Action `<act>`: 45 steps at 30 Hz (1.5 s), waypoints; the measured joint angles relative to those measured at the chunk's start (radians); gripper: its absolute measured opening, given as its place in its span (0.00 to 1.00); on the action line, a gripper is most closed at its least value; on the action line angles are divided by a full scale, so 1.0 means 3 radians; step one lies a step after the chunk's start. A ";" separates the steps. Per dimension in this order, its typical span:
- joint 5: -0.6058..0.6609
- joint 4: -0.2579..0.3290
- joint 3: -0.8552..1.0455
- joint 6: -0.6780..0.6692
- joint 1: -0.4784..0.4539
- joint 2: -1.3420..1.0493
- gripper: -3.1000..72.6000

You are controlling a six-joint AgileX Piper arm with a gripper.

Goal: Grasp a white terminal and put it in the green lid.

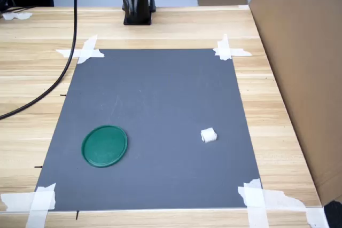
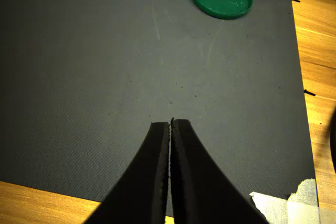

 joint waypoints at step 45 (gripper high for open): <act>0.1004 0.0627 -0.1483 -0.0578 0.0000 0.1366 0.00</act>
